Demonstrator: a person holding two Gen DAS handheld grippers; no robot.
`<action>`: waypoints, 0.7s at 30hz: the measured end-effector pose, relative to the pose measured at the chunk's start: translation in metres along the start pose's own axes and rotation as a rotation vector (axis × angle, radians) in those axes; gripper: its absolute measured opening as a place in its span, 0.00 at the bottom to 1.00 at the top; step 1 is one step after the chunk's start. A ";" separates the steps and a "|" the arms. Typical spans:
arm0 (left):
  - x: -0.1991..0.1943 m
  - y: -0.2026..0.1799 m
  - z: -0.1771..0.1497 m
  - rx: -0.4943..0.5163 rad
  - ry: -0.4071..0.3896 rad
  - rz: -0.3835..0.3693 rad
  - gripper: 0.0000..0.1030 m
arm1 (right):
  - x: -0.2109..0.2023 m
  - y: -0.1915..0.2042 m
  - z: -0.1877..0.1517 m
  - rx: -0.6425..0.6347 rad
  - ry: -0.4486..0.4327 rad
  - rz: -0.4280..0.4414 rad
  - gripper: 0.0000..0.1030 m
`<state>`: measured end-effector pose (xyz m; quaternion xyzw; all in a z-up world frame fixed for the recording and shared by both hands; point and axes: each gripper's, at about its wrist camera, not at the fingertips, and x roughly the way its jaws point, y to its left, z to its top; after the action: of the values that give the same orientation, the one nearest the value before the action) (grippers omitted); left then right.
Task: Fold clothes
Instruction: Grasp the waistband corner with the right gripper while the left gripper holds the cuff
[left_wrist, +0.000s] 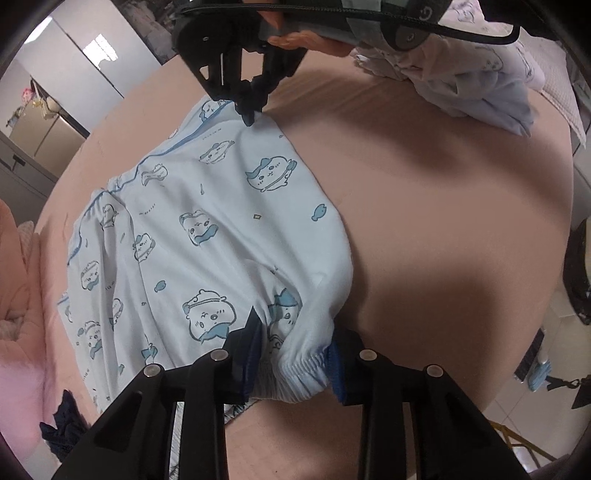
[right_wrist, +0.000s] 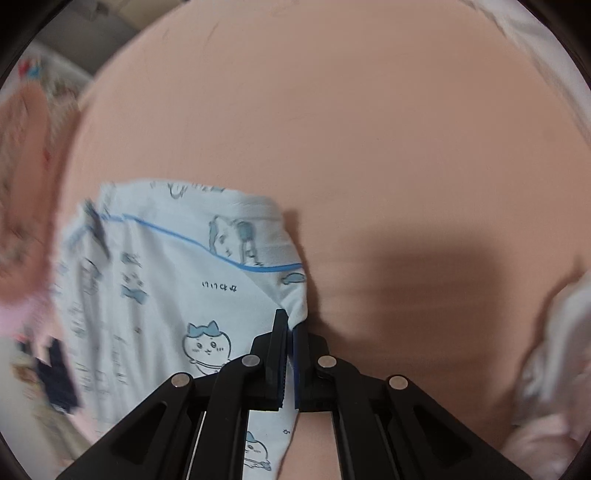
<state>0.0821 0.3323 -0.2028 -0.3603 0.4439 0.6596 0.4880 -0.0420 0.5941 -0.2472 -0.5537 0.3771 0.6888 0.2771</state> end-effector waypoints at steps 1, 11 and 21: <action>-0.001 0.003 0.000 -0.014 0.002 -0.017 0.26 | -0.002 0.009 0.001 -0.023 0.002 -0.037 0.00; -0.014 0.038 -0.002 -0.181 0.002 -0.187 0.23 | -0.030 0.060 0.010 -0.087 -0.016 -0.067 0.00; -0.026 0.069 -0.011 -0.290 -0.032 -0.236 0.16 | -0.063 0.123 0.017 -0.167 -0.059 -0.074 0.00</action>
<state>0.0226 0.3043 -0.1667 -0.4658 0.2911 0.6605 0.5119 -0.1351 0.5415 -0.1579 -0.5680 0.2893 0.7230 0.2662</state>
